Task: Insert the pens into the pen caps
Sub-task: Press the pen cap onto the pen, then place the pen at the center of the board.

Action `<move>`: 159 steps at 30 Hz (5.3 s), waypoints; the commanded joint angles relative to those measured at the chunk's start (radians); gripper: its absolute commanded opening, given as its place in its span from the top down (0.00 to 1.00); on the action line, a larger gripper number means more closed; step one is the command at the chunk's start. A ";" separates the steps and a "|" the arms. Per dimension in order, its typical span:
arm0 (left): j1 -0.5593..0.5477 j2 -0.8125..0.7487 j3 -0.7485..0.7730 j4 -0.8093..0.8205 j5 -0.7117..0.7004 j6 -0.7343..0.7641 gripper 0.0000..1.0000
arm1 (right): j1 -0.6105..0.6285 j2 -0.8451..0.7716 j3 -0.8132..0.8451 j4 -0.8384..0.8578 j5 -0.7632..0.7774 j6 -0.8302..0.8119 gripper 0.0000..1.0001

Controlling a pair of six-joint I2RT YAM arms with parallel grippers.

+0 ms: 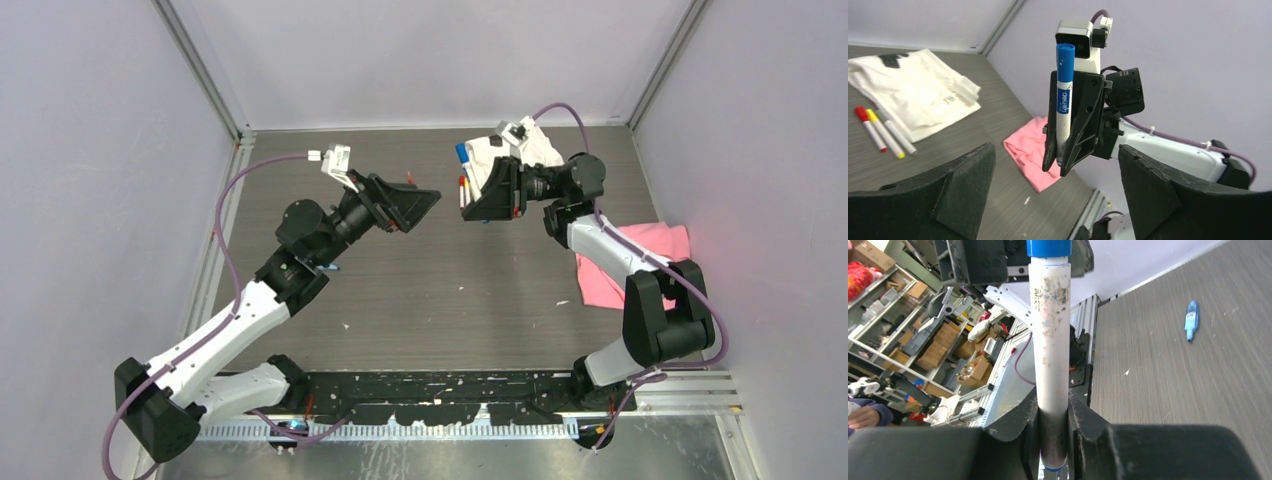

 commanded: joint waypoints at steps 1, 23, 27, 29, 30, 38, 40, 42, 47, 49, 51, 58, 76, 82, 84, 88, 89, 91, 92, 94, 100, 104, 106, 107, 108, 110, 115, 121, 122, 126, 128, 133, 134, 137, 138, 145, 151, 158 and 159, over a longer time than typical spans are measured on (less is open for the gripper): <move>0.003 0.044 0.114 0.125 0.075 -0.056 0.09 | 0.000 -0.049 0.108 0.086 -0.007 0.107 0.98; 0.001 0.316 0.446 0.026 0.132 -0.065 0.43 | 0.064 -0.028 0.147 0.317 -0.009 0.341 0.99; 0.000 0.317 0.452 0.028 0.137 -0.066 0.45 | 0.069 -0.020 0.144 0.318 -0.009 0.344 0.99; 0.000 0.316 0.451 0.032 0.136 -0.071 0.46 | 0.070 -0.017 0.143 0.317 -0.009 0.345 0.99; 0.000 0.317 0.450 0.034 0.136 -0.076 0.47 | 0.071 -0.016 0.142 0.318 -0.009 0.345 0.99; -0.013 0.340 0.462 0.047 0.183 -0.083 0.85 | 0.077 -0.013 0.150 0.318 -0.009 0.348 0.99; -0.016 0.341 0.454 0.043 0.208 -0.076 0.98 | 0.077 -0.013 0.154 0.318 -0.009 0.352 0.99; -0.021 0.332 0.440 0.021 0.237 -0.058 0.99 | 0.077 -0.012 0.165 0.318 -0.011 0.359 0.99; -0.048 0.291 0.364 -0.113 0.292 -0.021 0.99 | 0.034 0.016 0.278 0.320 -0.012 0.371 0.99; -0.073 0.279 0.318 -0.139 0.310 -0.029 1.00 | -0.010 0.056 0.363 0.326 -0.005 0.403 0.99; -0.105 0.267 0.273 -0.140 0.303 -0.037 1.00 | -0.041 0.107 0.451 0.350 -0.013 0.461 0.99; -0.259 0.313 0.218 -0.058 0.115 0.036 0.99 | -0.018 0.152 0.520 0.352 -0.013 0.468 0.99; -0.214 0.385 0.203 0.155 0.070 -0.153 0.92 | 0.038 0.112 0.408 0.351 -0.018 0.454 0.99; -0.166 0.228 0.213 0.067 -0.014 -0.115 0.50 | 0.038 0.072 0.317 0.349 0.009 0.443 0.99; -0.161 0.165 0.214 0.030 -0.041 -0.075 0.36 | 0.039 0.068 0.311 0.349 0.022 0.446 0.99; -0.149 0.054 0.192 -0.049 -0.086 0.031 0.23 | 0.038 0.085 0.319 0.349 0.067 0.468 0.99; -0.144 0.022 0.184 -0.068 -0.101 0.056 0.21 | 0.039 0.093 0.327 0.348 0.082 0.479 0.99; -0.137 -0.036 0.162 -0.090 -0.122 0.100 0.19 | 0.039 0.114 0.358 0.348 0.126 0.535 0.99; -0.134 -0.062 0.153 -0.096 -0.125 0.119 0.18 | 0.040 0.124 0.382 0.348 0.158 0.564 0.99; -0.127 -0.109 0.149 -0.116 -0.162 0.152 0.17 | 0.040 0.144 0.444 0.348 0.208 0.610 0.99; -0.125 -0.195 0.203 -0.293 -0.255 0.271 0.19 | 0.033 0.119 0.548 -0.082 0.414 0.278 0.99; -0.125 -0.217 0.210 -0.454 -0.325 0.301 0.23 | 0.029 0.177 0.693 -0.582 0.535 -0.091 0.99; -0.125 -0.224 0.196 -0.505 -0.360 0.304 0.24 | 0.039 0.222 0.810 -1.031 0.632 -0.497 0.99; -0.125 -0.229 0.190 -0.534 -0.381 0.302 0.25 | 0.048 0.237 0.857 -1.195 0.698 -0.642 0.99; -0.125 -0.233 0.181 -0.565 -0.410 0.292 0.26 | 0.053 0.253 0.876 -1.291 0.792 -0.755 0.99; -0.125 -0.249 0.162 -0.639 -0.461 0.269 0.26 | 0.057 0.273 0.853 -1.392 0.941 -0.839 0.99; -0.125 -0.299 0.073 -0.766 -0.587 0.187 0.26 | 0.073 0.345 0.774 -1.602 1.225 -0.933 0.99; -0.121 -0.315 -0.020 -0.738 -0.654 0.154 0.24 | 0.111 0.402 0.689 -1.602 1.262 -0.987 0.99; -0.117 -0.308 -0.022 -0.738 -0.655 0.154 0.23 | 0.120 0.426 0.695 -1.601 1.266 -0.978 0.99; -0.099 -0.274 -0.019 -0.741 -0.634 0.154 0.23 | 0.151 0.498 0.726 -1.606 1.267 -0.954 0.97; -0.093 -0.265 -0.022 -0.737 -0.622 0.152 0.24 | 0.173 0.535 0.751 -1.628 1.268 -0.949 0.96; -0.088 -0.281 -0.049 -0.731 -0.617 0.125 0.24 | 0.197 0.607 0.776 -1.630 1.286 -0.881 0.92; -0.087 -0.289 -0.060 -0.731 -0.619 0.119 0.25 | 0.198 0.621 0.784 -1.631 1.297 -0.872 0.91; -0.086 -0.315 -0.080 -0.733 -0.627 0.100 0.25 | 0.197 0.659 0.820 -1.638 1.340 -0.864 0.90; -0.086 -0.326 -0.086 -0.735 -0.629 0.095 0.26 | 0.197 0.671 0.837 -1.645 1.352 -0.864 0.90; -0.086 -0.343 -0.104 -0.732 -0.626 0.071 0.28 | 0.200 0.708 0.872 -1.670 1.415 -0.878 0.74; -0.086 -0.317 -0.100 -0.713 -0.592 0.061 0.29 | 0.199 0.711 0.868 -1.668 1.422 -0.888 0.67; -0.086 -0.297 -0.097 -0.705 -0.570 0.048 0.30 | 0.199 0.708 0.876 -1.674 1.427 -0.906 0.66; -0.086 -0.297 -0.098 -0.705 -0.570 0.045 0.30 | 0.199 0.704 0.874 -1.675 1.431 -0.911 0.66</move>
